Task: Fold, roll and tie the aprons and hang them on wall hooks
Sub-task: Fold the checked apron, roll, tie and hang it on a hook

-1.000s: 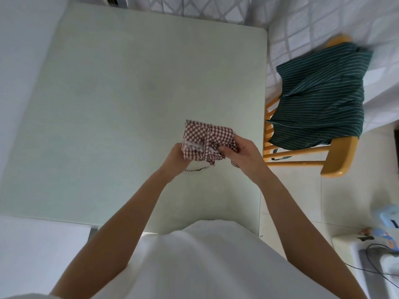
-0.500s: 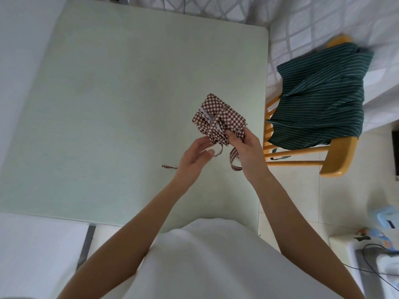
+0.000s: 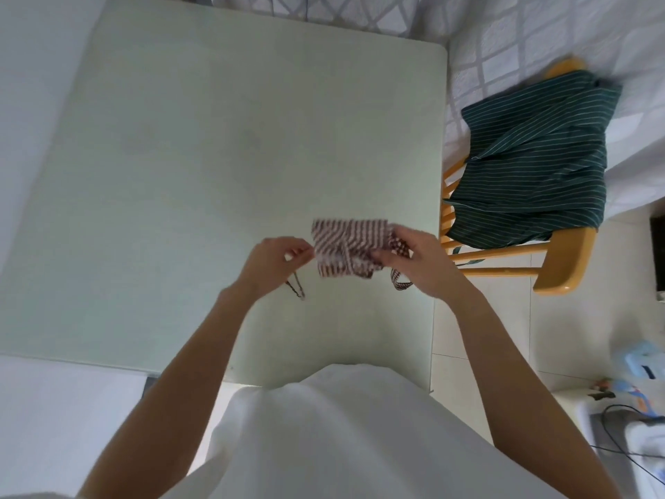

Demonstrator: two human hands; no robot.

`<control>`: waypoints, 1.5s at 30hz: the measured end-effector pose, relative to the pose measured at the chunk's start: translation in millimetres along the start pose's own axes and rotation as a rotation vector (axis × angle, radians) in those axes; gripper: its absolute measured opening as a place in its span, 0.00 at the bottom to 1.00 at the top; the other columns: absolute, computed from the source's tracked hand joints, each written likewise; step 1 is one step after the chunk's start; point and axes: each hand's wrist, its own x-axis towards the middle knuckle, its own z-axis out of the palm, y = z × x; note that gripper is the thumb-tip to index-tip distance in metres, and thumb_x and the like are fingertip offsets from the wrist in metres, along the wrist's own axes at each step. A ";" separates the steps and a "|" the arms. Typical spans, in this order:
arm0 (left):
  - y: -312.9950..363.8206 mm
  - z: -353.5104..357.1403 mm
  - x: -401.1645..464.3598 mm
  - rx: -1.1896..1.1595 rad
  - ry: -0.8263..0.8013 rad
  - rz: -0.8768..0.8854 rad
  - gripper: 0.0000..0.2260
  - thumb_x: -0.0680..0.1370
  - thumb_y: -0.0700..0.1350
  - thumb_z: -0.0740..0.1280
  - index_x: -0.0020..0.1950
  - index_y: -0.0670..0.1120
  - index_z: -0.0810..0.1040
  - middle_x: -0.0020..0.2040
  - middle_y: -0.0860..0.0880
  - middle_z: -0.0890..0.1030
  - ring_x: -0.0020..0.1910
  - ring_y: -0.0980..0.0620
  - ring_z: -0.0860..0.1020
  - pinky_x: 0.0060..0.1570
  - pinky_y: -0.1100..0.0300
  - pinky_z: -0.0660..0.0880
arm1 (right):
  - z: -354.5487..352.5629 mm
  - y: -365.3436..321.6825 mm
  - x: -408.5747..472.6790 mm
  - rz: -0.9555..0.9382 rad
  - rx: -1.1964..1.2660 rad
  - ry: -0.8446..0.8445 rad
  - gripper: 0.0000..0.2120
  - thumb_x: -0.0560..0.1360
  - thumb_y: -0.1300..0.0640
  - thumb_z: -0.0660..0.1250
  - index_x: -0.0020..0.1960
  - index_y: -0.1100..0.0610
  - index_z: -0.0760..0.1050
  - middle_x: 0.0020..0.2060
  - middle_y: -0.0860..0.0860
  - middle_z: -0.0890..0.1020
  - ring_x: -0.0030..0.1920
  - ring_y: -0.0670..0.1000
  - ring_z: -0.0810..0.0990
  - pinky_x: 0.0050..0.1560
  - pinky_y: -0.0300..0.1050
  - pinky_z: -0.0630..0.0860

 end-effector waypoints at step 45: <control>-29.1 90.2 39.6 0.187 0.189 -0.195 0.13 0.72 0.55 0.70 0.50 0.48 0.79 0.46 0.50 0.80 0.50 0.49 0.76 0.43 0.56 0.72 | 83.7 36.1 142.4 -0.281 -0.969 -0.068 0.16 0.72 0.50 0.70 0.54 0.59 0.77 0.45 0.55 0.80 0.45 0.57 0.80 0.35 0.44 0.66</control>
